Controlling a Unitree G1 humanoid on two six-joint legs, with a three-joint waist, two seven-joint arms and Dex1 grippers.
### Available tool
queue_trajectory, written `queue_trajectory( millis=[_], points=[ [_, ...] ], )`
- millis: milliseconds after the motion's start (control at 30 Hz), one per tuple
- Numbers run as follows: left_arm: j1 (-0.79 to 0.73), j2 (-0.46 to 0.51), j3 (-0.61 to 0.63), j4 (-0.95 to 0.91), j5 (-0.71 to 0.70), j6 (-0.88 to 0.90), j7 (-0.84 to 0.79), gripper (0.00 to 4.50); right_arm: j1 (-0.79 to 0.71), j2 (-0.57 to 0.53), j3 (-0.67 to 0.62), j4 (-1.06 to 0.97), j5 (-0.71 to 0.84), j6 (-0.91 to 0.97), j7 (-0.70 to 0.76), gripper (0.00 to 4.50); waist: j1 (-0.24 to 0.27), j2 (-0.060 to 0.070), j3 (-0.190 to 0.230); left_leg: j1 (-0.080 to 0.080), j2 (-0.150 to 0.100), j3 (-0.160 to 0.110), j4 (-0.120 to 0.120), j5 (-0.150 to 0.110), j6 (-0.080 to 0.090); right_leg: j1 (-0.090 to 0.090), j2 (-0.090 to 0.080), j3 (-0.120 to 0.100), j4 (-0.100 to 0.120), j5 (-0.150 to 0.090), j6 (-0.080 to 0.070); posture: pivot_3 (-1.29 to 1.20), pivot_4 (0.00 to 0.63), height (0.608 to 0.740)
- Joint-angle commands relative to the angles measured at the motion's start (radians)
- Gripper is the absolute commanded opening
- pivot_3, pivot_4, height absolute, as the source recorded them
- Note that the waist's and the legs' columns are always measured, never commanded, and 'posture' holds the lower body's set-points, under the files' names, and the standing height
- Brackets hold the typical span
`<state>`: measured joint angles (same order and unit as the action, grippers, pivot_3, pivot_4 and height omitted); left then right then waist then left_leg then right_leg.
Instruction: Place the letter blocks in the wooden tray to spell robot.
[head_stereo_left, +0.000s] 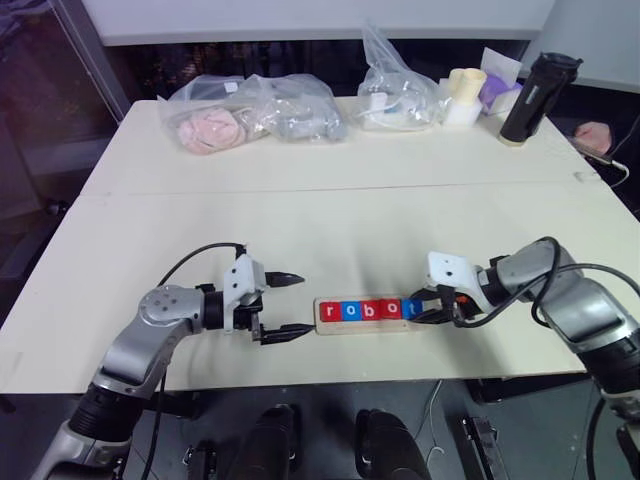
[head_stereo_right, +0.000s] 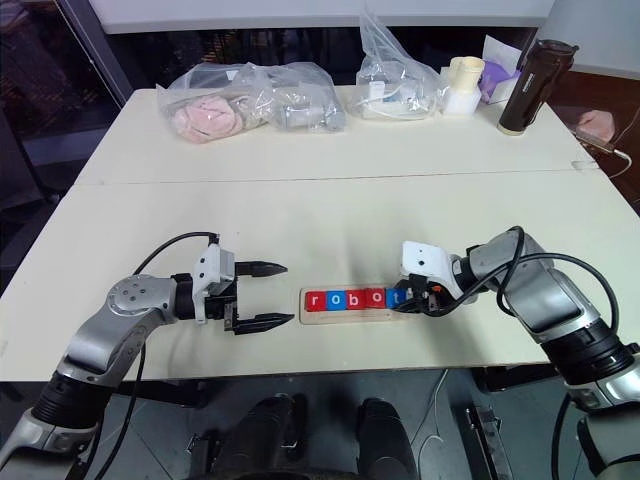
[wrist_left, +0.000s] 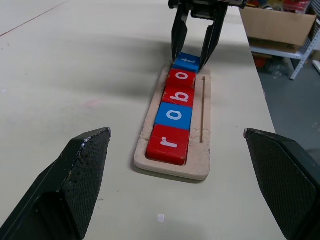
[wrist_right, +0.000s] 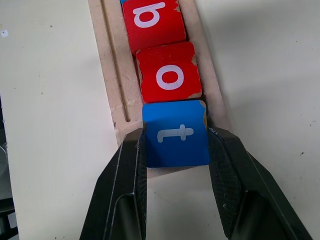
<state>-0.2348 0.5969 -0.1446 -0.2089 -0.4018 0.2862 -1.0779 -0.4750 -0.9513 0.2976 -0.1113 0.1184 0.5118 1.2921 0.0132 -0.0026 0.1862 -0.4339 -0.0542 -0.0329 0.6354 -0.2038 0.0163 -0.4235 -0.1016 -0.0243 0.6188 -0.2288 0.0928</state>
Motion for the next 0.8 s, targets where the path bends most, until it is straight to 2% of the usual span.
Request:
queue_trajectory(
  millis=[33, 467, 667, 700, 800],
  points=[
    [-0.004, -0.001, 0.011, -0.025, -0.002, -0.018, 0.000, 4.50, -0.023, 0.012, -0.006, -0.009, -0.009, -0.015, -0.003, 1.12, 0.000, 0.000, 0.000, 0.000, 0.000, 0.000, 0.000, 0.000, 0.000, 0.000, 0.000, 0.000, 0.000, 0.000, 0.000, 0.00, 0.150, 0.738],
    [-0.009, -0.003, 0.009, -0.021, 0.001, -0.021, 0.001, 4.50, -0.023, 0.017, -0.008, -0.009, -0.020, -0.014, 0.008, 1.12, 0.000, 0.000, 0.000, 0.000, 0.000, 0.000, 0.000, 0.000, 0.000, 0.000, 0.000, 0.000, 0.001, 0.000, 0.000, 0.00, 0.150, 0.738],
    [-0.011, -0.004, 0.008, -0.015, 0.003, -0.025, -0.001, 4.50, -0.029, 0.007, -0.018, -0.027, -0.011, 0.000, 0.021, 4.22, 0.000, 0.000, 0.000, 0.000, 0.000, 0.000, 0.001, 0.000, 0.000, 0.000, 0.000, 0.000, 0.001, 0.000, 0.000, 0.00, 0.150, 0.738],
    [-0.011, -0.005, 0.008, -0.015, 0.003, -0.025, -0.001, 4.50, -0.030, 0.003, -0.024, -0.032, -0.009, -0.002, 0.023, 4.49, 0.000, 0.000, 0.000, 0.000, 0.000, 0.000, 0.001, 0.000, 0.000, 0.000, 0.000, 0.000, 0.001, 0.000, 0.000, 0.00, 0.150, 0.738],
    [-0.012, -0.006, 0.008, -0.010, 0.005, -0.029, -0.002, 4.50, -0.034, -0.001, -0.035, -0.038, -0.008, -0.004, 0.021, 4.49, 0.000, 0.000, 0.000, 0.000, 0.000, 0.000, 0.001, 0.000, 0.000, 0.000, 0.000, 0.000, 0.001, 0.000, 0.000, 0.00, 0.150, 0.738]
  ],
)
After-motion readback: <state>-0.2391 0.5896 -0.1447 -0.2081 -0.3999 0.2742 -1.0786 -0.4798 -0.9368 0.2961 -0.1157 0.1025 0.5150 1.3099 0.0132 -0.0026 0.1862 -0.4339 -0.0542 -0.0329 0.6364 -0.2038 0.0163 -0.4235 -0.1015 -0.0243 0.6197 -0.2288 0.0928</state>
